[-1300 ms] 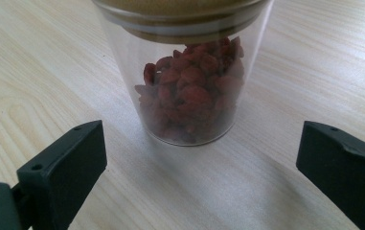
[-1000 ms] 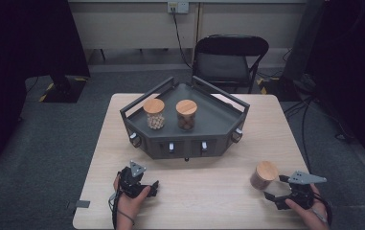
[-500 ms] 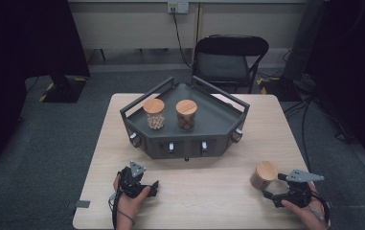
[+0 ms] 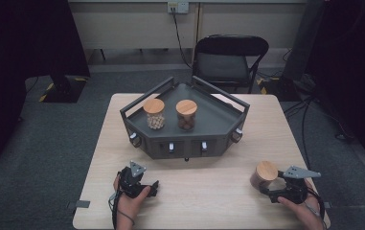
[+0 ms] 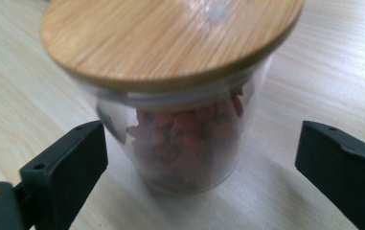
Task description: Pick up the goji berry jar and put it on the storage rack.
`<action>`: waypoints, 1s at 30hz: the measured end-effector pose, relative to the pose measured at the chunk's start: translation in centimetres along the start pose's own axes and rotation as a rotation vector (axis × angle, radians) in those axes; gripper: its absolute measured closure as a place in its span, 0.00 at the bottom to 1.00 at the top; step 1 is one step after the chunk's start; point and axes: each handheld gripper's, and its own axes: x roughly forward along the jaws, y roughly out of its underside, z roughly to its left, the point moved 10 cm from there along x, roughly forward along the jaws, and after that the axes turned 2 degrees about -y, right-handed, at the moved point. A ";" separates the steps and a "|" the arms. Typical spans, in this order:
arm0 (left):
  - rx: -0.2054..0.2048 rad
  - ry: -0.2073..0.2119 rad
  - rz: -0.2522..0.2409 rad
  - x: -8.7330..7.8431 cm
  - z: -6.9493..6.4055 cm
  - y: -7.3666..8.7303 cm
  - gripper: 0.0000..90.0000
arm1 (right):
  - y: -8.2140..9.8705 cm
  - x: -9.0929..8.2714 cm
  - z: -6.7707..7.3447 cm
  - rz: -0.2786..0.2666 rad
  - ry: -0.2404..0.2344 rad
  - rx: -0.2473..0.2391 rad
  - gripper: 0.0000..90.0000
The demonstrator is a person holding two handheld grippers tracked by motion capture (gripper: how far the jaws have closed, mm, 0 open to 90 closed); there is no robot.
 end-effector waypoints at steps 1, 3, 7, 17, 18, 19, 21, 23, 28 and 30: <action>0.000 0.000 0.000 0.0 0.0 0.0 0.00 | -0.1 0.1 0.0 -0.003 -0.002 0.001 0.06; 0.000 0.000 0.000 0.0 0.0 0.0 0.00 | -0.2 0.3 0.0 -0.011 -0.006 0.000 0.07; 0.000 0.000 0.000 0.0 0.0 0.0 0.00 | -0.3 0.6 0.0 -0.010 -0.013 -0.008 0.09; 0.000 0.000 0.000 0.0 0.0 0.0 0.00 | -0.5 1.1 -0.1 -0.024 -0.033 -0.026 0.19; 0.000 0.000 0.000 0.0 0.0 0.0 0.00 | -0.5 1.1 -0.1 -0.026 -0.034 -0.027 0.19; 0.000 0.000 0.000 0.0 0.0 0.0 0.00 | -0.5 1.1 -0.1 -0.026 -0.034 -0.027 0.19; 0.000 0.000 0.000 0.0 0.0 0.0 0.00 | -0.5 1.2 -0.1 -0.032 -0.039 -0.035 0.22; 0.000 0.000 0.000 0.0 0.0 0.0 0.00 | -0.5 1.2 0.0 -0.034 -0.037 -0.037 0.24; 0.000 0.000 0.000 0.0 0.0 0.0 0.00 | -0.6 1.2 0.1 -0.042 -0.034 -0.057 0.26; 0.000 0.000 0.000 0.0 0.0 0.0 0.00 | -0.6 1.2 0.1 -0.043 -0.028 -0.061 0.27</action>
